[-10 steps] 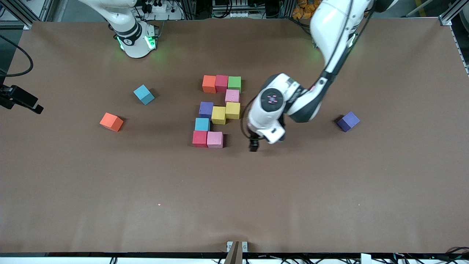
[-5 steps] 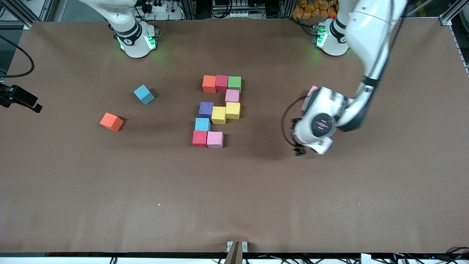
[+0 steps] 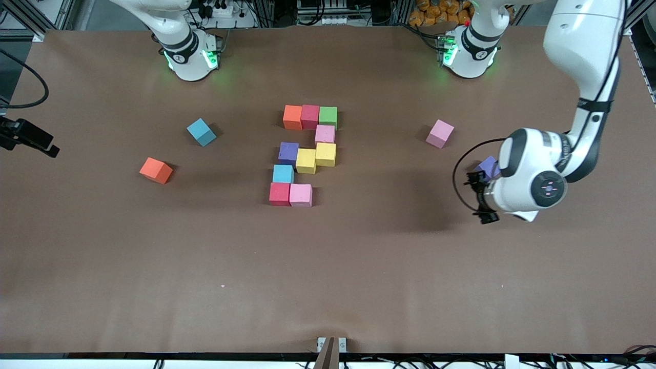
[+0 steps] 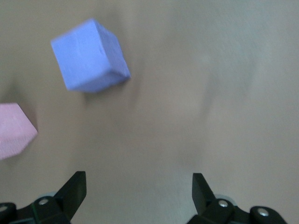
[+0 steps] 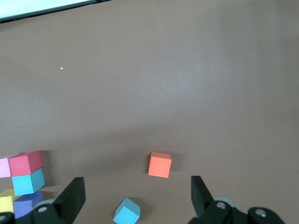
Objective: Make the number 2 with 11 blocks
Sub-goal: 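Grasp the purple cube with the left gripper and lift it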
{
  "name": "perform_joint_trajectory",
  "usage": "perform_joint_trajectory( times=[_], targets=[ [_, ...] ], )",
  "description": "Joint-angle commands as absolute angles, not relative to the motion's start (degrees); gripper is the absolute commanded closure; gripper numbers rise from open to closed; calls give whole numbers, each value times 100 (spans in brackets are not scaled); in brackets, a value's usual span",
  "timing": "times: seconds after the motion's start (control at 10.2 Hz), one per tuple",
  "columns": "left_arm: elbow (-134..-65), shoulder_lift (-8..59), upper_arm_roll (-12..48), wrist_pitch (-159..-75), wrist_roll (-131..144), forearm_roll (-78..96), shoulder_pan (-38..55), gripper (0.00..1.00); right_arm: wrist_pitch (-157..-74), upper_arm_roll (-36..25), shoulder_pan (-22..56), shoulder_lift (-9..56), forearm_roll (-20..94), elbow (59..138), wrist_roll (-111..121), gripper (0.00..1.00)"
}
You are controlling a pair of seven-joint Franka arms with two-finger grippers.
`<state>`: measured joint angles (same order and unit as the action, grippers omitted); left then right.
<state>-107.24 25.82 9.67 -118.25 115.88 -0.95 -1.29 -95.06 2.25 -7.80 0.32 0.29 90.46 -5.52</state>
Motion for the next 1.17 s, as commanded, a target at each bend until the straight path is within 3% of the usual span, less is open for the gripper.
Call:
perform_joint_trajectory(
  times=[0.0, 0.39, 1.07],
  targets=[
    [-11459, 2137, 1028, -11865, 11759, -193, -412, 0, -9413, 273, -879, 79, 26, 8921, -545, 0],
    [-12426, 1662, 1002, -12575, 12416, -289, -633, 0, -9413, 272, -853, 79, 18, 8921, -536, 0],
    [-13051, 1705, 1011, -13086, 13894, -949, -624, 0, -9431, 281, -817, 79, 26, 8921, -536, 0]
  ],
)
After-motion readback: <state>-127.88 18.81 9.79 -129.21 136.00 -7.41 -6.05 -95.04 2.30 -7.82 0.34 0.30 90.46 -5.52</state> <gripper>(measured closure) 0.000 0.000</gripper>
